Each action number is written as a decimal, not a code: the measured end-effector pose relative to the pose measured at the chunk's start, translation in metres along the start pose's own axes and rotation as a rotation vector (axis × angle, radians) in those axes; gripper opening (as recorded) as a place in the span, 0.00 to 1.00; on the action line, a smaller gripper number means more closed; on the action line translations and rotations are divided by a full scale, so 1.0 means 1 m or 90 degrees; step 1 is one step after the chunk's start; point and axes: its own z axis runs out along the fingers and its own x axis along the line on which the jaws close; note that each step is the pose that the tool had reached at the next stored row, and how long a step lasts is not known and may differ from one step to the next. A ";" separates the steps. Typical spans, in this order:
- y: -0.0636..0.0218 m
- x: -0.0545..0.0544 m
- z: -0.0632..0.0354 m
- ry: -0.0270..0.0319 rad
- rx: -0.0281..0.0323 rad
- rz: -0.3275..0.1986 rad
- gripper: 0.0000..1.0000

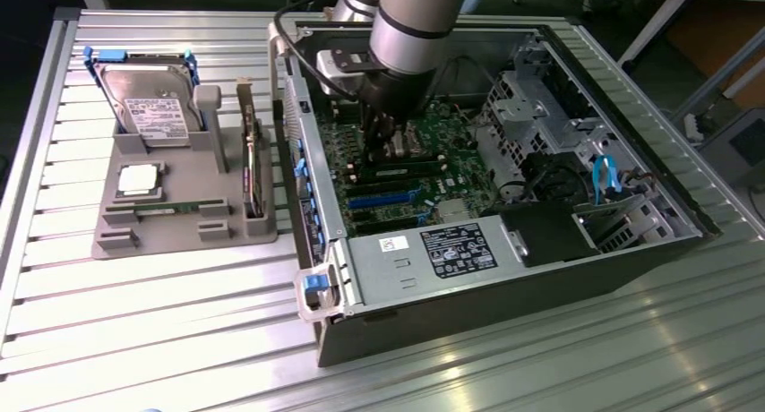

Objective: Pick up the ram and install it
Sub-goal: 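Press down the ram until it locks into place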

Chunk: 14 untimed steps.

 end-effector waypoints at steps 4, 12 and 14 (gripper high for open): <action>0.0004 0.000 0.0077 0.0003 -0.0002 0.000 0.09; -0.0175 0.000 0.0059 0.0014 -0.0002 0.000 0.09; -0.0262 0.000 0.0054 0.0022 -0.0007 0.000 0.09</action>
